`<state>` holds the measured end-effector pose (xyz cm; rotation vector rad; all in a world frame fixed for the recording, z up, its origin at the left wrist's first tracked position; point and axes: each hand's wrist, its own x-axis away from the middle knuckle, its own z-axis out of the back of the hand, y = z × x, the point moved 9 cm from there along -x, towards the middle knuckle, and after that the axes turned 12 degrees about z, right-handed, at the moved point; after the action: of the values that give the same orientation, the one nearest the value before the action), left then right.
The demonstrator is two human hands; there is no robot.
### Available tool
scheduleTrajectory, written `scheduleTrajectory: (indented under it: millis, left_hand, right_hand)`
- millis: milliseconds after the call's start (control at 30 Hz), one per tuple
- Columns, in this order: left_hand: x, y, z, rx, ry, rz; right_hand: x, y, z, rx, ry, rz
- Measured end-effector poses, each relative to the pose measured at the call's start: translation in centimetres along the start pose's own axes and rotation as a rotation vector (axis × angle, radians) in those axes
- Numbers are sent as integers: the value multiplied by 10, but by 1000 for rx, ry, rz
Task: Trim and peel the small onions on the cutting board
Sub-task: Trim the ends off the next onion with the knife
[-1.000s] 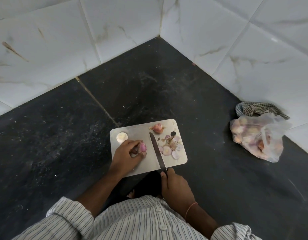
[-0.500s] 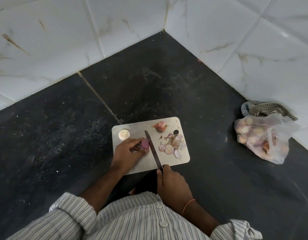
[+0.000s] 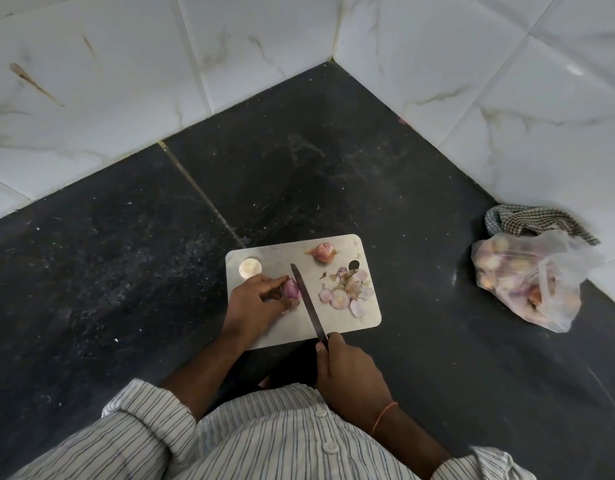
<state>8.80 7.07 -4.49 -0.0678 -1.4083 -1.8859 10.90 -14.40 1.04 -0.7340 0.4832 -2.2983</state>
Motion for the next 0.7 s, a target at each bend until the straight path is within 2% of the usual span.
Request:
scheduleTrajectory:
  millis: [333,533,700]
  left_hand:
    - [-1,-1,-2,-70,-16,-1]
    - [1,-5,-2,-39,4,-3]
    - [1,-5,-1,-27,11,-10]
  right_hand:
    - [-36,-16,2,38,-22,26]
    - [-9,2,-14,-5,-55,13]
    - [-29,0,-26,-13,-35,-14]
